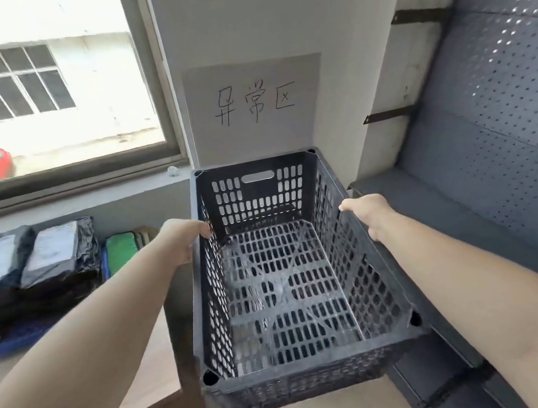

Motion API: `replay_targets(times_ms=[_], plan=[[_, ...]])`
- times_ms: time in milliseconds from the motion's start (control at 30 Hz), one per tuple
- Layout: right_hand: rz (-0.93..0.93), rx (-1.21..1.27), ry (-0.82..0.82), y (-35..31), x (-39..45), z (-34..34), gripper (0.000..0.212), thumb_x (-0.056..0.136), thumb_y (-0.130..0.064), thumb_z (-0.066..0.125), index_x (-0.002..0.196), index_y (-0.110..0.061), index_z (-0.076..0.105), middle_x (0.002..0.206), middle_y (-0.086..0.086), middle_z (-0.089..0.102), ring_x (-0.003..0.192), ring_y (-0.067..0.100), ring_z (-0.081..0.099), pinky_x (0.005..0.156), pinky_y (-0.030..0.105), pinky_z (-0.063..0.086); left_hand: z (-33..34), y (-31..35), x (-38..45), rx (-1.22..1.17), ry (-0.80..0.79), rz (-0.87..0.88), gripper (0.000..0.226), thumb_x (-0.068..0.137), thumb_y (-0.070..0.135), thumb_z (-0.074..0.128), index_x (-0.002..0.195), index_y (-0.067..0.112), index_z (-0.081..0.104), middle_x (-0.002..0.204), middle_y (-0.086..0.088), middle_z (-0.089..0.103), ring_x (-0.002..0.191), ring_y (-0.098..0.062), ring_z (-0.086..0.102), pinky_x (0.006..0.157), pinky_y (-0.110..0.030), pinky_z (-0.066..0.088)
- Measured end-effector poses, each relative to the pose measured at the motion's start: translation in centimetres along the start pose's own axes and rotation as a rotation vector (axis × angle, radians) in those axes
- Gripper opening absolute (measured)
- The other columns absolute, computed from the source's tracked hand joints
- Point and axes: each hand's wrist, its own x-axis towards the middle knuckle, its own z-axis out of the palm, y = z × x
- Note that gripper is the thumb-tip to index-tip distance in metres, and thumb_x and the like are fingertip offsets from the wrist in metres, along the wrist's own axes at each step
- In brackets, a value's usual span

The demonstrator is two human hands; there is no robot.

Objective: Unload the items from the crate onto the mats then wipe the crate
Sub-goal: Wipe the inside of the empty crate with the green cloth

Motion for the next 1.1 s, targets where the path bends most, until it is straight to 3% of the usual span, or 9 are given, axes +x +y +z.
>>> replay_targets(times_ms=[100,300,433,500,667,767,867,967,1100], plan=[[0.085,0.011,0.027,-0.1,4.6,0.6,0.062,0.084,-0.017,0.069,0.137,-0.001,0.044,0.144,0.013,0.044,0.129,0.034,0.043,0.103,0.044,0.036,2.7,0.8,4.0,-0.036,-0.052,-0.015,0.017,0.076,-0.001,0.066,0.092,0.005,0.064,0.089,-0.008,0.040,0.081,-0.021,0.039,0.069,-0.036,0.037],[0.158,-0.061,0.055,-1.6,14.9,3.6,0.054,0.088,-0.014,0.064,0.135,0.000,0.043,0.140,0.015,0.046,0.126,0.036,0.045,0.100,0.043,0.039,6.0,3.6,14.2,-0.053,-0.118,-0.057,0.017,0.076,-0.004,0.062,0.090,0.005,0.063,0.090,-0.008,0.040,0.074,-0.018,0.038,0.069,-0.039,0.037],[0.188,-0.111,0.054,-3.0,20.3,5.4,0.043,0.086,-0.014,0.064,0.125,-0.001,0.051,0.122,0.012,0.053,0.097,0.031,0.050,0.083,0.037,0.039,8.1,5.1,19.5,-0.023,-0.107,-0.072,0.047,0.078,-0.005,0.065,0.122,0.008,0.057,0.103,-0.011,0.054,0.085,-0.024,0.047,0.071,-0.038,0.044],[0.204,-0.126,0.043,-3.3,22.9,6.1,0.043,0.086,-0.014,0.064,0.125,-0.001,0.052,0.128,0.013,0.053,0.105,0.032,0.052,0.081,0.037,0.038,9.1,5.4,21.5,-0.008,-0.098,-0.091,0.055,0.078,-0.005,0.064,0.131,0.008,0.054,0.101,-0.012,0.058,0.083,-0.024,0.050,0.071,-0.037,0.046],[0.241,-0.200,-0.006,-3.7,29.0,7.1,0.046,0.087,-0.014,0.066,0.129,0.001,0.052,0.136,0.015,0.052,0.115,0.032,0.051,0.085,0.036,0.039,11.8,5.8,24.3,-0.038,-0.058,-0.149,0.038,0.075,-0.004,0.060,0.112,0.005,0.064,0.088,-0.011,0.052,0.077,-0.022,0.044,0.068,-0.036,0.038],[0.262,-0.210,-0.064,-4.0,32.6,7.4,0.052,0.088,-0.011,0.066,0.134,0.003,0.046,0.141,0.017,0.048,0.124,0.034,0.048,0.095,0.039,0.040,13.7,6.5,25.6,-0.117,0.011,-0.188,0.052,0.082,-0.008,0.057,0.127,0.015,0.056,0.083,-0.007,0.052,0.065,-0.018,0.037,0.063,-0.033,0.035],[0.284,-0.202,-0.118,-4.1,35.4,7.7,0.055,0.091,-0.008,0.062,0.138,0.004,0.038,0.144,0.018,0.042,0.129,0.034,0.044,0.102,0.042,0.038,15.4,6.3,26.8,-0.223,0.081,-0.248,0.062,0.081,-0.010,0.057,0.140,0.010,0.050,0.102,-0.010,0.062,0.065,-0.017,0.039,0.054,-0.028,0.032],[0.291,-0.204,-0.212,-5.0,37.4,7.6,0.053,0.090,-0.011,0.063,0.138,0.000,0.042,0.146,0.016,0.040,0.131,0.034,0.042,0.103,0.043,0.037,16.9,6.5,27.2,-0.273,0.142,-0.300,0.064,0.081,-0.013,0.056,0.141,0.009,0.049,0.127,-0.012,0.060,0.079,-0.022,0.054,0.061,-0.028,0.040],[0.299,-0.189,-0.267,-4.7,39.9,6.8,0.046,0.088,-0.015,0.063,0.130,-0.004,0.050,0.141,0.014,0.046,0.125,0.032,0.045,0.091,0.037,0.035,18.5,7.3,27.5,-0.307,0.198,-0.365,0.061,0.083,-0.016,0.055,0.137,0.013,0.053,0.127,-0.011,0.057,0.092,-0.034,0.059,0.062,-0.035,0.050]])
